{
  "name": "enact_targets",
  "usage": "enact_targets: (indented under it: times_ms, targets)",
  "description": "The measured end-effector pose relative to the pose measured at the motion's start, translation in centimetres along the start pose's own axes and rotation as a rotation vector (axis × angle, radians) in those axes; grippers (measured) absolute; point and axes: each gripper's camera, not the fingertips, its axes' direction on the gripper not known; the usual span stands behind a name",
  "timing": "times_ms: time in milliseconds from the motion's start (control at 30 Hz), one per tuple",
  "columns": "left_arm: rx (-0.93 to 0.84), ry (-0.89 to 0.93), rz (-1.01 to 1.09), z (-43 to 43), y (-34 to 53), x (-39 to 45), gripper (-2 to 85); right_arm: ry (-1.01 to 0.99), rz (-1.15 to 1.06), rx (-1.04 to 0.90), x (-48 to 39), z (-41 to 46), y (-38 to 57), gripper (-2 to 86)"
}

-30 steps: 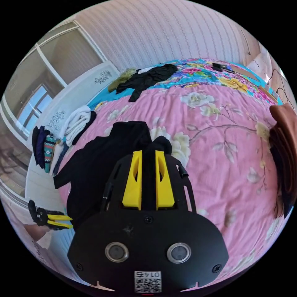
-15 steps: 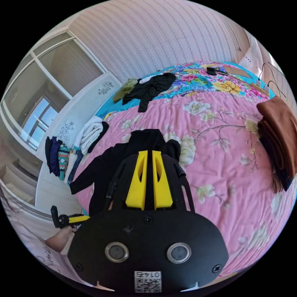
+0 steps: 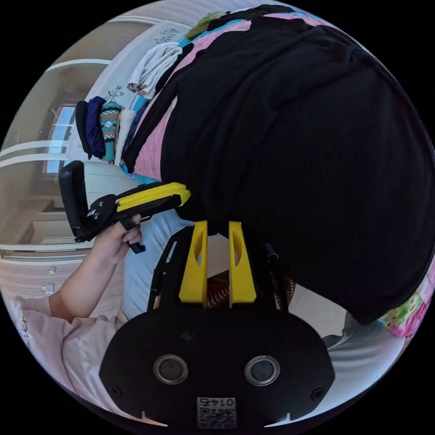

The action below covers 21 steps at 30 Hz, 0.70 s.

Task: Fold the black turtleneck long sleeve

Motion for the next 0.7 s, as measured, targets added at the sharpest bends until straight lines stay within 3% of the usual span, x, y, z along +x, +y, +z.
enact_targets:
  times_ms: [300, 400, 533, 700]
  targets:
    - [0.023, 0.037, 0.036, -5.2, 4.7, -1.5, -1.0, -0.079, -0.1, -0.068, -5.1, -2.6, -0.5, 2.0]
    - [0.023, 0.046, 0.015, -6.0, 5.3, -2.3, -1.0, 0.026, -0.124, -0.114, -7.2, -3.6, -1.6, 3.7]
    - [0.044, 0.034, -0.002, -7.3, 6.3, -3.1, -1.0, 0.264, -0.18, 0.134, -10.4, -11.1, -5.2, 4.6]
    - [0.069, -0.012, 0.047, -9.5, 7.9, -3.0, -1.0, 0.299, -0.079, 0.317, -9.8, -17.0, -14.5, 3.8]
